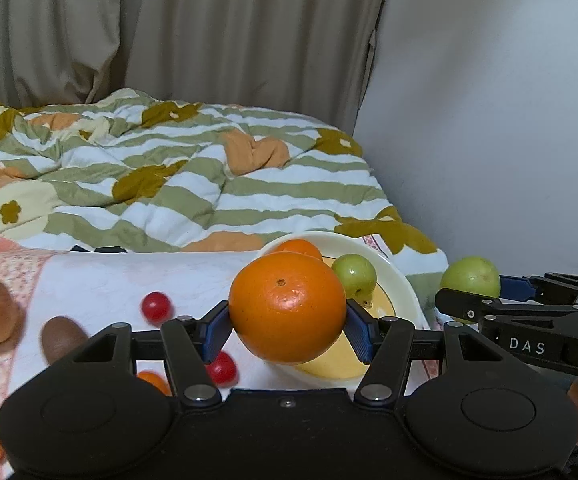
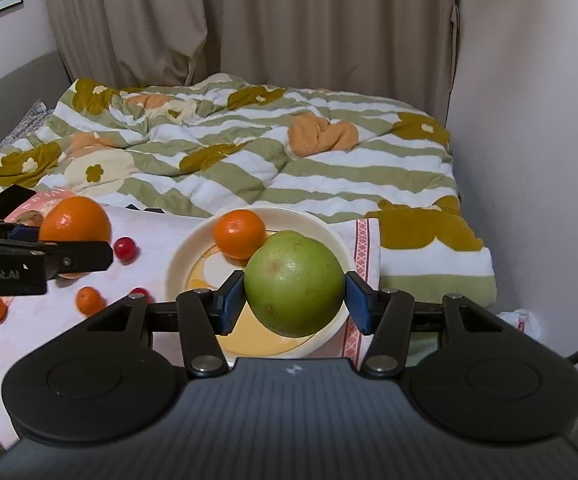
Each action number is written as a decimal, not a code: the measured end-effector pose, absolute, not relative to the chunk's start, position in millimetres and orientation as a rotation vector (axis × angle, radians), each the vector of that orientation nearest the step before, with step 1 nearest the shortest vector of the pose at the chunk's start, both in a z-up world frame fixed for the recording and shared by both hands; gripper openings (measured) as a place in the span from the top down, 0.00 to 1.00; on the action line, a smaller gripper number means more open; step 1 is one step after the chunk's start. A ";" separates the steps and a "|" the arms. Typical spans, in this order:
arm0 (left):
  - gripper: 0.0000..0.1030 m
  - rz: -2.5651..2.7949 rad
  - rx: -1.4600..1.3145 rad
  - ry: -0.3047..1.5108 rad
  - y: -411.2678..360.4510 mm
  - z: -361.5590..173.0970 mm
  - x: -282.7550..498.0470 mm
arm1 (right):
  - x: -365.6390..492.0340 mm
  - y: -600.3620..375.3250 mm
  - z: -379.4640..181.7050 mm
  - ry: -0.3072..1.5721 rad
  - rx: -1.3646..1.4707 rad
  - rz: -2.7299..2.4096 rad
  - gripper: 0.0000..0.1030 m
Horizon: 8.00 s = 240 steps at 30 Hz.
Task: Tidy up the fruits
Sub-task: 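Carry the orange and green apple to the cream bowl and release both, then withdraw both open tools from the bowl back over the cloth, then grasp the small mandarin with the left tool while the right tool grasps another mandarin, then carry both mandarins into the cream bowl and open both tools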
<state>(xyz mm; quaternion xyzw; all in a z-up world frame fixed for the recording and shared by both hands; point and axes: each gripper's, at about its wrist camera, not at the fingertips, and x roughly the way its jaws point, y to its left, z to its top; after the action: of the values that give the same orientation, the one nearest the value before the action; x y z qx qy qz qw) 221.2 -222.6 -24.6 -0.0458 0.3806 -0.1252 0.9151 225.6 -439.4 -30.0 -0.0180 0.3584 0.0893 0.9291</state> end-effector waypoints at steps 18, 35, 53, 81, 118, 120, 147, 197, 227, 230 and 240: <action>0.38 -0.347 0.121 0.914 -272.4 -102.3 295.3 | 285.4 -452.8 -75.0 0.818 0.024 0.123 0.33; 0.03 -0.370 0.190 0.853 -265.5 -85.7 282.9 | 288.7 -462.2 -65.4 0.807 0.032 0.101 0.33; 0.03 -0.256 0.025 0.852 -212.0 -63.1 242.8 | 295.5 -414.8 -121.4 0.867 -0.112 0.207 0.33; 0.02 -0.019 -0.054 0.698 -170.8 -2.5 144.4 | 214.7 -412.4 -20.4 0.718 -0.075 0.275 0.00; 0.09 -0.177 -0.032 0.869 54.2 -73.9 111.9 | 155.2 -214.9 -58.2 0.839 -0.009 0.104 0.00; 0.11 -0.198 -0.026 0.887 57.5 -81.7 116.3 | 158.7 -206.9 -66.6 0.848 -0.006 0.098 0.00; 0.60 -0.218 -0.005 0.944 38.6 -123.5 144.7 | 211.6 -180.7 -129.7 0.941 -0.034 0.193 0.04; 0.61 -0.369 0.024 0.700 -15.4 -21.7 105.1 | 118.3 -232.2 -24.1 0.792 0.033 0.015 0.51; 0.61 -0.319 -0.026 0.742 -228.2 -40.4 186.7 | 210.3 -438.2 -50.9 0.831 0.025 0.152 0.51; 0.61 -0.316 -0.010 0.769 -244.3 -52.1 199.3 | 223.4 -446.2 -58.3 0.838 0.034 0.161 0.51; 0.61 -0.375 0.075 0.899 -277.4 -98.2 236.5 | 245.6 -455.1 -77.4 0.880 0.070 0.165 0.51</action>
<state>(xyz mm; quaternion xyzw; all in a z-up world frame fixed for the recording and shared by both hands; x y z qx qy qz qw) 236.5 -277.4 -98.2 0.0361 0.4319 -0.1800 0.8830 245.6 -455.1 -77.4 0.0337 0.4253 0.0798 0.9009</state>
